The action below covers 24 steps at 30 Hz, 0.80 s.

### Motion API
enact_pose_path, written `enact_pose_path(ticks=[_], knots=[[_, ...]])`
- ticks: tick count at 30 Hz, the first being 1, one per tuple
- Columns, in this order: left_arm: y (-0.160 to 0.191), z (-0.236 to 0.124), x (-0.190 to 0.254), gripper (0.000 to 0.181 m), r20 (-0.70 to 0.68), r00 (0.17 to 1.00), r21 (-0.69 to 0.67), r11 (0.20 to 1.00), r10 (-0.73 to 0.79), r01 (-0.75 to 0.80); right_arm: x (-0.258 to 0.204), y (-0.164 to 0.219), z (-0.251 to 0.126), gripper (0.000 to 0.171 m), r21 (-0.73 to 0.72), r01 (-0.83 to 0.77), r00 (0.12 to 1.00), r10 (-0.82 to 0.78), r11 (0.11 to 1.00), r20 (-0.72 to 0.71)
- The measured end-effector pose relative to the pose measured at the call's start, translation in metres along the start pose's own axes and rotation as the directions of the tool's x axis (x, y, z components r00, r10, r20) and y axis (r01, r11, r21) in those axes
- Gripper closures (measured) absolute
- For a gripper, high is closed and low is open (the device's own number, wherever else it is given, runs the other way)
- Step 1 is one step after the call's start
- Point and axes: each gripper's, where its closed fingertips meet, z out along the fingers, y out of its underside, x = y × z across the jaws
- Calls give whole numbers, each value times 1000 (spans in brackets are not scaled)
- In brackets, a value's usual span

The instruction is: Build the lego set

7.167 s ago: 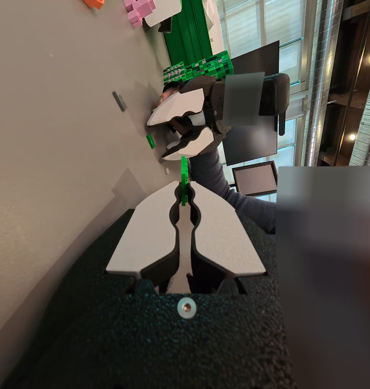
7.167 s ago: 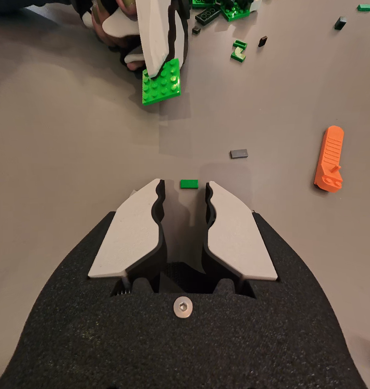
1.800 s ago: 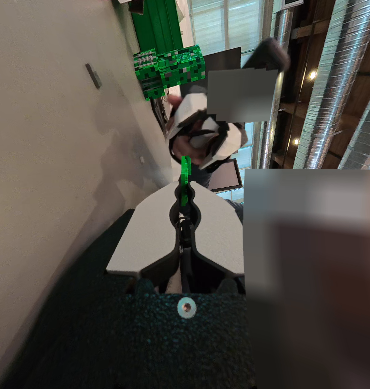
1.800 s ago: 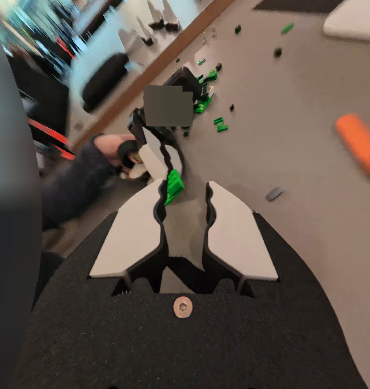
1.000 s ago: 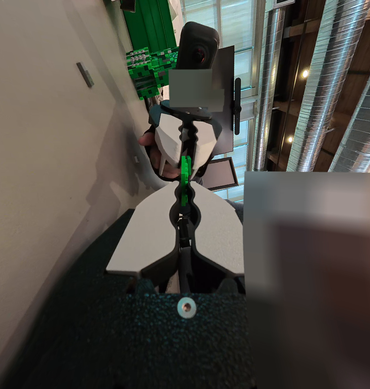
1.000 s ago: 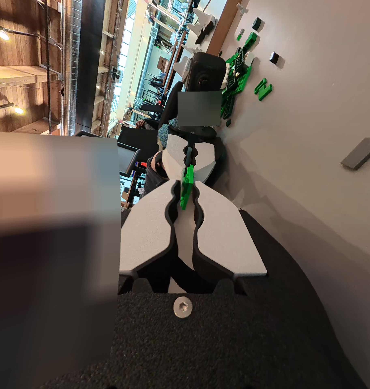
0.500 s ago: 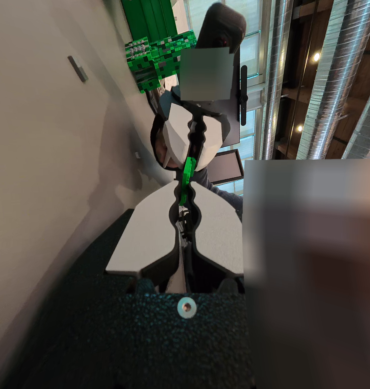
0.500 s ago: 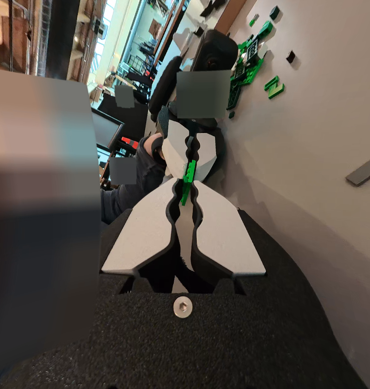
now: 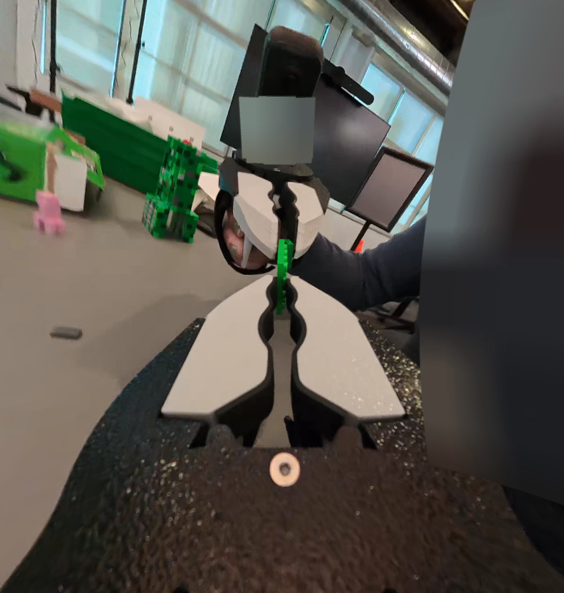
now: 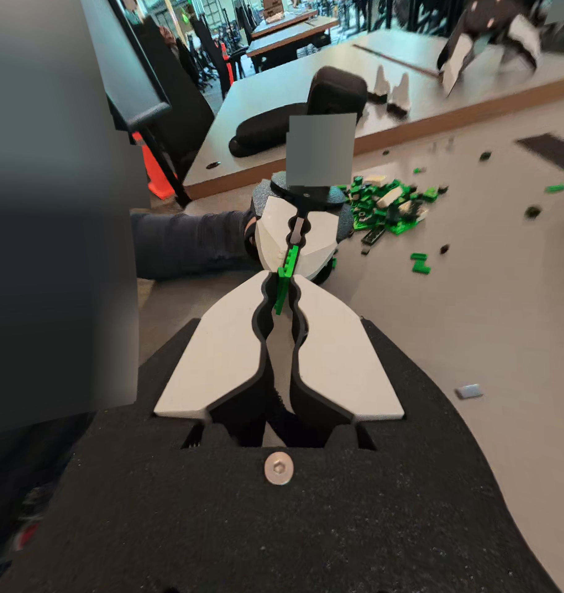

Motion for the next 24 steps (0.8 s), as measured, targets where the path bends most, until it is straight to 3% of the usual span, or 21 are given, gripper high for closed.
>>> enact_pose_path(ticks=[4, 11, 19, 24], knots=[[3, 3, 6, 177, 20, 977, -24, 977, 214, -214, -9, 1, -2, 164, -10, 186, 980, -186, 982, -63], [-1, 5, 3, 177, 108, 932, -34, 939, 345, -344, -5, -3, -4, 165, 21, 292, 942, -284, 956, -181], [1, 6, 2, 177, 96, 944, -42, 949, 316, -314, -5, 1, -5, 165, 35, 333, 929, -321, 942, -186], [1, 3, -6, 177, 107, 971, -39, 977, 215, -212, 4, 1, -3, 165, 83, 229, 961, -211, 970, -178]])
